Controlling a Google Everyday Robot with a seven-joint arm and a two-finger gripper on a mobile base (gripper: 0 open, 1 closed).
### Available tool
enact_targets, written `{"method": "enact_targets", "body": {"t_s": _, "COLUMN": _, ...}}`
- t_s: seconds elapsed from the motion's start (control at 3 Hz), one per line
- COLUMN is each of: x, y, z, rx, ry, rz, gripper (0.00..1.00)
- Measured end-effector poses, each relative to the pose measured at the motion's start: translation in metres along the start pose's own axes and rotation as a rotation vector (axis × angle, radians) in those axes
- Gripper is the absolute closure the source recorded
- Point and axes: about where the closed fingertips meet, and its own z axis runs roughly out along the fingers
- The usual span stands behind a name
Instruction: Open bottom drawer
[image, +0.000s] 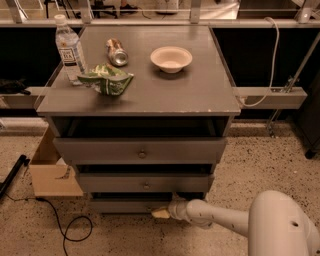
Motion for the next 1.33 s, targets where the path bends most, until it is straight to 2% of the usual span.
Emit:
{"method": "enact_targets", "body": {"t_s": 1.0, "x": 0.0, "y": 0.0001, "z": 0.0001, "rx": 0.0, "ry": 0.0, "rz": 0.0, "gripper": 0.88}}
{"method": "enact_targets", "body": {"t_s": 1.33, "x": 0.0, "y": 0.0001, "z": 0.0001, "rx": 0.0, "ry": 0.0, "rz": 0.0, "gripper": 1.0}}
